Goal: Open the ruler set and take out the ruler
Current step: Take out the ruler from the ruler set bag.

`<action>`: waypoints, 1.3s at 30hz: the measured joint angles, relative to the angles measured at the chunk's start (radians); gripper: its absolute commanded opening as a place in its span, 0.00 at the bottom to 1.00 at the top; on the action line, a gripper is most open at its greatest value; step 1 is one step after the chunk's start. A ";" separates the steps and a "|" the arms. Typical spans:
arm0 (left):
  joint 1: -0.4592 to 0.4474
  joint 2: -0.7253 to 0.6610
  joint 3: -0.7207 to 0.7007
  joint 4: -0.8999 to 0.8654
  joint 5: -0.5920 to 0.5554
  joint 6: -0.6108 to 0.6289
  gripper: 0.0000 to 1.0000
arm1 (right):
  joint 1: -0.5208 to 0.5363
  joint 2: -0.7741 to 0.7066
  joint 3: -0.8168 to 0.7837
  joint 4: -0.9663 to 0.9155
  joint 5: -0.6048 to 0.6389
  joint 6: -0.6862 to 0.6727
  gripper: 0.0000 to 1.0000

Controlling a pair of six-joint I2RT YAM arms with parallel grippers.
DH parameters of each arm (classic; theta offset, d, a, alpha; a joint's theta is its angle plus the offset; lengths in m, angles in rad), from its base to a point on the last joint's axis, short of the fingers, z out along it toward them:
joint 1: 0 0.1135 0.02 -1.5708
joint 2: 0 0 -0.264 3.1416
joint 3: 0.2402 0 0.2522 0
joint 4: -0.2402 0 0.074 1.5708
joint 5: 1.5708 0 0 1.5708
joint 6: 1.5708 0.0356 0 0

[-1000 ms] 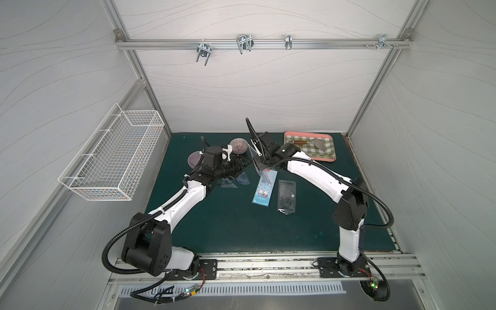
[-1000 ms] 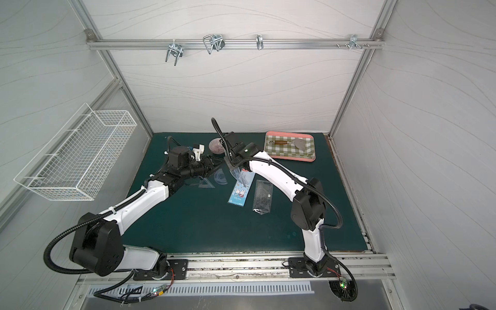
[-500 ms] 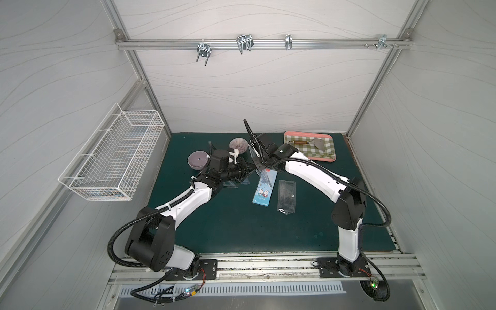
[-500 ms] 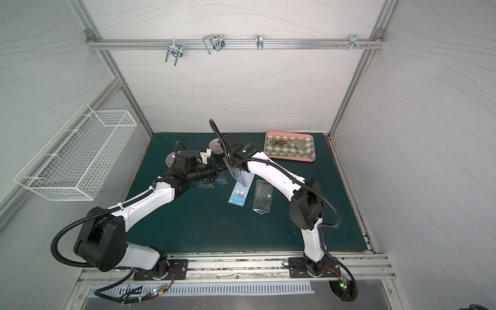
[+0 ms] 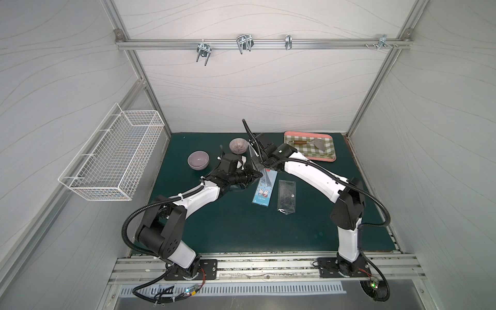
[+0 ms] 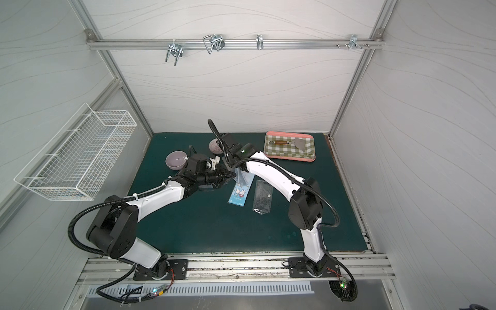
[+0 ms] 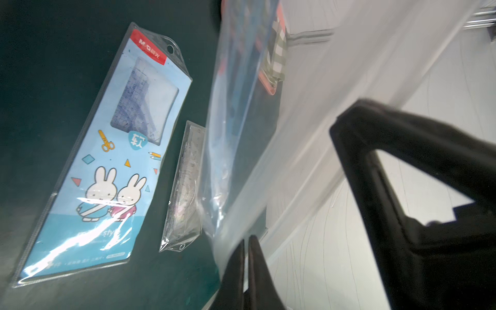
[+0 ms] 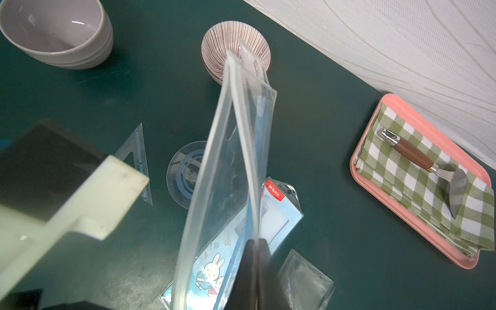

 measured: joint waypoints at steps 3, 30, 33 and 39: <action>0.000 0.000 0.008 -0.039 -0.021 0.027 0.09 | 0.000 0.000 0.000 0.000 -0.010 -0.006 0.00; -0.007 -0.006 0.068 -0.252 -0.180 0.206 0.21 | 0.028 -0.034 -0.040 0.045 -0.062 -0.040 0.00; -0.018 -0.006 0.072 -0.259 -0.191 0.219 0.21 | 0.031 -0.034 -0.041 0.045 -0.065 -0.040 0.00; -0.034 -0.004 0.090 -0.268 -0.204 0.238 0.17 | 0.035 -0.034 -0.041 0.046 -0.074 -0.040 0.00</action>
